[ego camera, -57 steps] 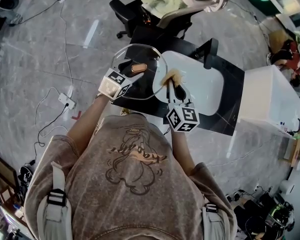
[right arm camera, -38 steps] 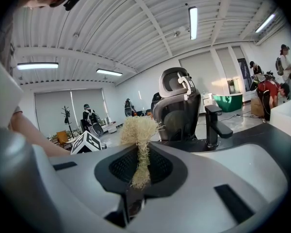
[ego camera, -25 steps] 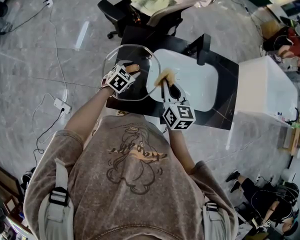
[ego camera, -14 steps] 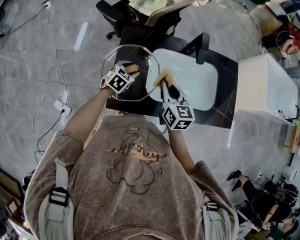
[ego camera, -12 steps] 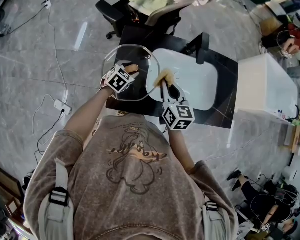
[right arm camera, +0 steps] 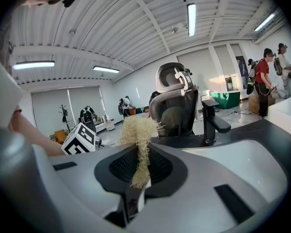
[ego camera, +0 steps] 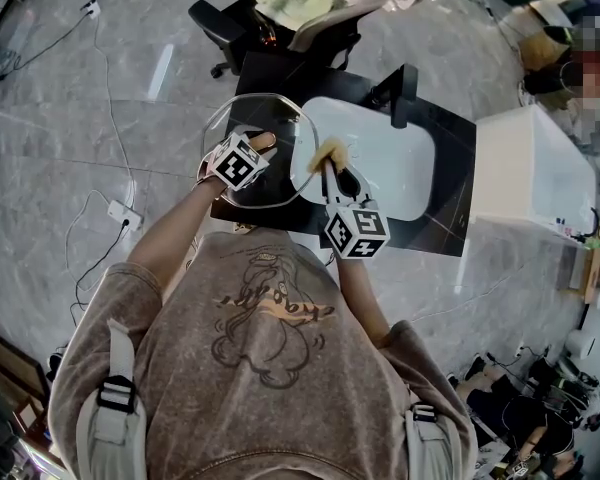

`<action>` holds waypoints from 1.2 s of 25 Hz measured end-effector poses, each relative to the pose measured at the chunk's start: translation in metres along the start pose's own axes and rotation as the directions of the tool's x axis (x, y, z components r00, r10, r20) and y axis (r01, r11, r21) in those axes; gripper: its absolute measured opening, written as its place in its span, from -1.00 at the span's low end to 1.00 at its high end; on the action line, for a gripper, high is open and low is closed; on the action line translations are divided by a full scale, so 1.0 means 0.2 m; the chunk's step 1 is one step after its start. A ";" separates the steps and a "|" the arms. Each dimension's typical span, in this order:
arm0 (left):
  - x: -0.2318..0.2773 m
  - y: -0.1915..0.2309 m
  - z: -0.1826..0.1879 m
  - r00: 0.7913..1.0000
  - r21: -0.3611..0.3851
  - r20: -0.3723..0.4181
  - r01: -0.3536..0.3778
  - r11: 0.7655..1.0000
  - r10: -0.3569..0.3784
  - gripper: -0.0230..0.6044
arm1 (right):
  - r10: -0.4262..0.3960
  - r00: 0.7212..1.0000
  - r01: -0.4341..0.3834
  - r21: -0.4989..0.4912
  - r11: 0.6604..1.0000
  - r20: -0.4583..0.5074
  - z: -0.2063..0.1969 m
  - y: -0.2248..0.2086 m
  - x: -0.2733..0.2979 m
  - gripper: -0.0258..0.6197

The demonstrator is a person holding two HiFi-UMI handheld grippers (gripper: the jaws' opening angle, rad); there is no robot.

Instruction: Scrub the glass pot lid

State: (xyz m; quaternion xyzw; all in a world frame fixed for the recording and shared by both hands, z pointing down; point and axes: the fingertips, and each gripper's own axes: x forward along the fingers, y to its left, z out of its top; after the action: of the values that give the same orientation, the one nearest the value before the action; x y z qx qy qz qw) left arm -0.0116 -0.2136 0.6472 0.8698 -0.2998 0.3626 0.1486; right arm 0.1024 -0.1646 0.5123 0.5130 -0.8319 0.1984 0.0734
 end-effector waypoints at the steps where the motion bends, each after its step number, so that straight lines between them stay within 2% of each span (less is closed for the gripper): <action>1: -0.01 -0.01 0.01 1.000 -0.008 -0.005 0.002 1.000 -0.002 -0.32 | 0.000 1.000 0.000 0.000 1.000 0.000 0.00 0.00 0.00 -0.79; 4: -0.03 -0.01 0.02 1.000 -0.045 -0.009 0.002 0.999 -0.002 -0.34 | 0.000 1.000 0.000 0.003 1.000 0.001 0.00 -0.01 0.00 -0.79; 9: -0.07 0.00 0.06 1.000 -0.029 -0.025 -0.016 0.999 0.015 -0.34 | 0.003 1.000 -0.003 0.002 1.000 0.000 0.00 -0.02 0.01 -0.79; 12: -0.07 0.01 0.06 0.999 -0.045 -0.031 -0.032 0.998 0.030 -0.34 | 0.004 1.000 -0.004 0.001 1.000 -0.001 0.00 -0.02 0.00 -0.79; 15: -0.11 0.02 0.09 0.999 -0.072 -0.011 -0.048 0.996 0.047 -0.34 | -0.005 1.000 0.005 -0.001 1.000 0.001 0.00 -0.05 -0.01 -0.79; 22: -0.26 0.02 0.22 0.996 -0.172 0.091 0.003 0.985 0.012 -0.34 | -0.075 0.997 0.075 0.008 0.997 0.028 0.07 -0.21 -0.09 -0.79; 26: -0.37 0.00 0.33 0.978 -0.285 0.202 0.106 0.953 -0.049 -0.34 | -0.110 0.993 0.110 -0.001 0.994 0.044 0.12 -0.30 -0.13 -0.79; 30: -0.48 -0.02 0.44 0.940 -0.396 0.319 0.246 0.885 -0.118 -0.34 | -0.112 0.993 0.112 0.001 0.994 0.040 0.12 -0.31 -0.12 -0.79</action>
State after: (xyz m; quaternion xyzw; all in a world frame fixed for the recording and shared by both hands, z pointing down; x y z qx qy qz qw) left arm -0.0151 -0.2119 0.5171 0.8830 -0.3067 0.1424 0.3254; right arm 0.1698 -0.1787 0.4976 0.5626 -0.8033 0.1833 0.0680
